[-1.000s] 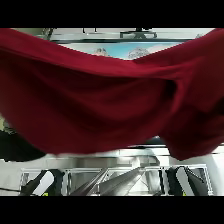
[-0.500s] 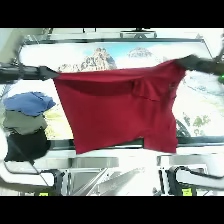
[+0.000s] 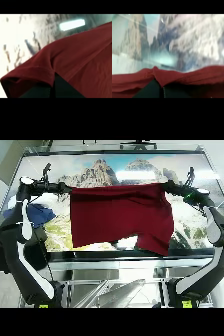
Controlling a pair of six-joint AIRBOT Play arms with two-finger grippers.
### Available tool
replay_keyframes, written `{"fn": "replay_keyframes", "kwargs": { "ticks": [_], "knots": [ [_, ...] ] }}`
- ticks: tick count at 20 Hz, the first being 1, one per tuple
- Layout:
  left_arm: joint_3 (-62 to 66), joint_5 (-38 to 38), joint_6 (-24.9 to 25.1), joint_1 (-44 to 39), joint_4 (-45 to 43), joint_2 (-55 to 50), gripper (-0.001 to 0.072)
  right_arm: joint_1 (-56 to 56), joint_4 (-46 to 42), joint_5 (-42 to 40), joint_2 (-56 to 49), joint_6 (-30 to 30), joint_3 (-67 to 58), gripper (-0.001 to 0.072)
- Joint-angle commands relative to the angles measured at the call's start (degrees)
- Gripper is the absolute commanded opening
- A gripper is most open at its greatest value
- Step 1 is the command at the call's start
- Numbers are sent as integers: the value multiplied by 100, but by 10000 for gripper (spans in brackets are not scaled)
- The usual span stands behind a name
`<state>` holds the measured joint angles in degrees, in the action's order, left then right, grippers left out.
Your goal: Fold the shirts.
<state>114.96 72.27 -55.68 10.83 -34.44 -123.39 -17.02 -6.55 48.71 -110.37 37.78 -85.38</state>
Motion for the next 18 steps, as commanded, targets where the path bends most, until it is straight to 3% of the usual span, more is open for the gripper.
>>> {"fn": "replay_keyframes", "kwargs": {
  "ticks": [1,6,12,18],
  "knots": [
    [205,-350,20,-81,459,-162,25,9,820,-243,-437,-752,-553,28],
    [125,-140,11,-122,586,-85,25,-35,682,-166,-466,-782,-1038,28],
    [125,-68,7,-323,131,-273,7,-225,-1060,-22,-501,-452,-1038,28],
    [125,452,-181,-385,-212,-273,7,-592,-1377,603,-501,-452,-1038,28]
  ]
}}
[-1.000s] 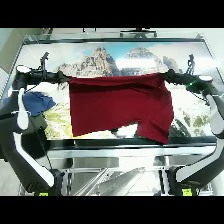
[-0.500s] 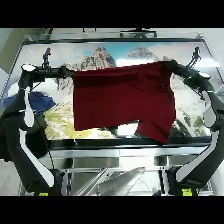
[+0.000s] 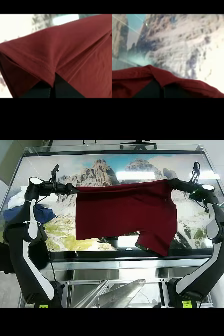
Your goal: Fold the shirts.
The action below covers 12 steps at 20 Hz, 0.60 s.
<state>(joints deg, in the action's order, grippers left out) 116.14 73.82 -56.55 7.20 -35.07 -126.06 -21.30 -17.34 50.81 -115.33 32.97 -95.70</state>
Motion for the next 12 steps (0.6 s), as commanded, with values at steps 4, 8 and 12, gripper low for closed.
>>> {"fn": "replay_keyframes", "kwargs": {
  "ticks": [4,8,12],
  "knots": [
    [7,398,-120,-13,-151,-7,7,-376,-1082,1080,-4,501,-4,28],
    [4,380,-120,-179,-356,-63,7,-348,-1403,1257,-63,629,-4,28],
    [4,385,-175,-348,-938,-76,7,-354,-1919,1296,-118,940,-4,28]
  ]
}}
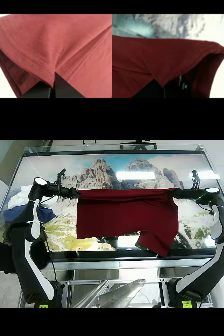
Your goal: Fold the shirts.
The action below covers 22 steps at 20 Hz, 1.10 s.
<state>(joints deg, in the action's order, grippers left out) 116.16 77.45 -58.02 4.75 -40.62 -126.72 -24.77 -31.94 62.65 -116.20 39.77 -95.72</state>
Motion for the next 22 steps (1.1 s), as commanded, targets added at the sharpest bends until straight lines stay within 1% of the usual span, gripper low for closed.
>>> {"fn": "replay_keyframes", "kwargs": {
  "ticks": [1,2,3,4,5,7,10,13,15,17,18,19,20,22],
  "knots": [
    [4,7,-61,-103,-455,-11,7,-11,-568,118,-31,280,-2,28],
    [4,0,-83,-101,-487,-11,8,-13,-586,131,-31,275,-2,29],
    [4,9,-129,-81,-481,-7,21,-13,-579,131,-26,278,-2,99],
    [4,7,-195,-48,-483,26,205,-9,-579,144,-13,317,-4,305],
    [4,9,-280,-4,-481,85,340,-11,-581,243,13,492,-20,364],
    [7,90,-369,125,-485,308,340,-68,-590,426,160,796,-35,364],
    [4,507,-807,470,-496,730,340,-358,-728,901,616,1349,-33,364],
    [-22,1460,-1237,811,-496,984,340,-754,-800,1853,1093,1624,-15,364],
    [-619,1781,-1340,885,-498,1261,339,-977,-804,2481,1344,1759,197,364],
    [-1687,1753,-1204,883,-501,1698,339,-1161,-804,2778,1698,1768,802,363],
    [-2323,1620,-1141,885,-498,1969,339,-1252,-817,2767,1910,1738,1202,363],
    [-2903,1429,-1091,885,-498,2236,339,-1362,-822,2745,2157,1722,1668,362],
    [-3491,1165,-935,885,-509,2518,339,-1471,-868,2706,2382,1722,2063,363],
    [-4444,590,-831,874,-796,2953,339,-1716,-1274,2476,2909,1731,2822,363]
  ]
}}
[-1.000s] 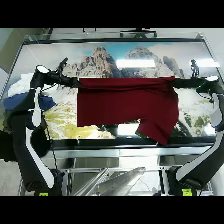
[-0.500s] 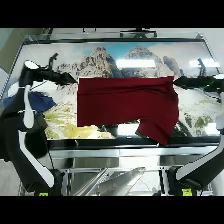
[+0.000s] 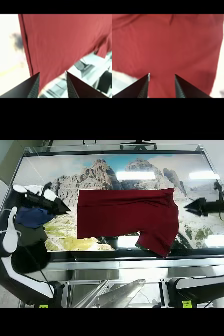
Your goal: Fold the shirts.
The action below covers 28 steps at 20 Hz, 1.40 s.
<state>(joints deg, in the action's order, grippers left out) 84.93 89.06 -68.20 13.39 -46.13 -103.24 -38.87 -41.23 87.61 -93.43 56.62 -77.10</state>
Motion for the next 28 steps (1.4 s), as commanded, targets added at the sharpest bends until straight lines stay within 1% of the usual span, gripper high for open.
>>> {"fn": "replay_keyframes", "kwargs": {
  "ticks": [1,3,5,6,10,12,15,16,17,18,21,22,24,28],
  "knots": [
    [-1770,-894,269,-28,-367,780,340,-446,-553,-221,885,50,1287,363],
    [-2382,-1515,293,-151,-282,931,340,-734,-612,-640,1307,87,1864,363],
    [-2614,-1878,501,-385,-164,903,341,-944,-616,-752,1556,120,2240,364],
    [-2667,-2002,514,-522,-201,883,340,-1029,-636,-745,1615,138,2367,364],
    [-2693,-2044,470,-848,-496,754,341,-1139,-1043,-844,1646,343,2752,364],
    [-2688,-2031,476,-905,-289,780,341,-1134,-1067,-944,1644,317,2968,365],
    [-2680,-2057,651,-911,37,833,340,-1128,-1062,-1029,1624,275,3292,366],
    [-2682,-2063,678,-911,79,831,320,-1106,-1023,-1088,1622,278,3403,366],
    [-2680,-2070,680,-907,76,831,163,-1040,-975,-1217,1622,278,3501,365],
    [-2680,-2083,695,-907,79,831,71,-946,-970,-1360,1622,278,3591,365],
    [-2682,-2116,734,-925,85,831,73,-424,-949,-1746,1530,350,3856,365],
    [-2682,-2114,743,-922,83,831,20,-219,-944,-1803,1438,382,3906,365],
    [-2680,-2114,776,-918,83,831,26,74,-901,-1823,1224,472,3912,366],
    [-2680,-2105,776,-791,79,831,26,197,-533,-1915,1027,387,3908,365]
  ]
}}
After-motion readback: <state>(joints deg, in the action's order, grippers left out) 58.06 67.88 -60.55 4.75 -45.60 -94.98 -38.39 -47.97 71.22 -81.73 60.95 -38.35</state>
